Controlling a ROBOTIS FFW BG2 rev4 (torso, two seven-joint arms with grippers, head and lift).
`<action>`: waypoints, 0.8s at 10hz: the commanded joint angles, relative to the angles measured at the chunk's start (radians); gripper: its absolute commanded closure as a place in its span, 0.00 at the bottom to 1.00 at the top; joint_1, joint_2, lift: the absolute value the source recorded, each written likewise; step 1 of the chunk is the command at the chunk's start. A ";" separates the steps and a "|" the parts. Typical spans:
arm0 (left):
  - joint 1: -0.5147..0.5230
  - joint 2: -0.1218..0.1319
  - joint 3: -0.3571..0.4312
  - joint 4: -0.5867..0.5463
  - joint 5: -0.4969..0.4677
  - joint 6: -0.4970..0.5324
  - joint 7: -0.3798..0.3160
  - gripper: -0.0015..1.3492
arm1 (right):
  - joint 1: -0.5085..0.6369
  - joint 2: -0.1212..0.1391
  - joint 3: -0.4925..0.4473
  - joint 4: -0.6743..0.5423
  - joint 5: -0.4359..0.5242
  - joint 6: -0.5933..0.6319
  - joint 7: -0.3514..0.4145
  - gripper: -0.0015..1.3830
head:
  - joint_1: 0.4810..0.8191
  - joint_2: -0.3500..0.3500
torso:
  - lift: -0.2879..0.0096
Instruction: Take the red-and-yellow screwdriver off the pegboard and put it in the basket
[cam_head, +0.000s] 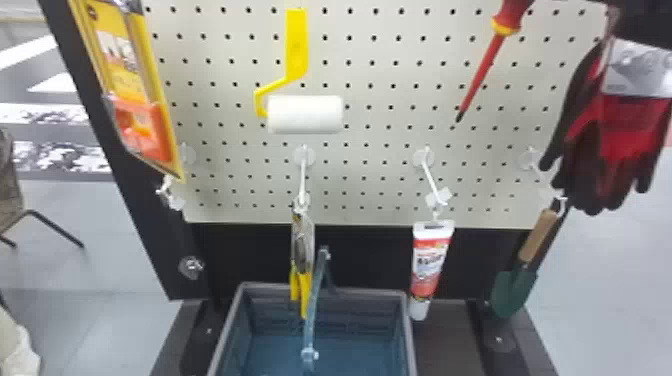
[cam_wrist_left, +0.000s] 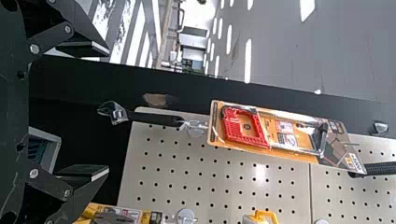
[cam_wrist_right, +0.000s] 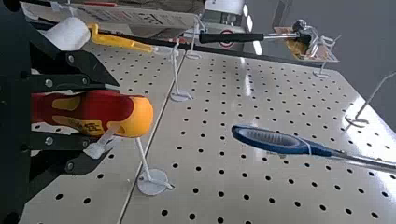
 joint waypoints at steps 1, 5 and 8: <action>-0.001 0.000 -0.002 0.000 -0.002 0.001 0.000 0.29 | 0.009 -0.001 -0.001 0.002 -0.012 0.002 -0.004 0.88 | 0.20 0.50 | 0.63; -0.001 -0.005 -0.002 0.000 -0.002 0.002 0.000 0.29 | 0.189 0.074 -0.106 -0.091 -0.129 0.002 -0.104 0.88 | 0.20 0.50 | 0.63; -0.001 -0.006 -0.003 0.000 0.000 0.002 0.000 0.29 | 0.335 0.202 -0.147 -0.086 -0.141 -0.045 -0.118 0.88 | 0.20 0.50 | 0.63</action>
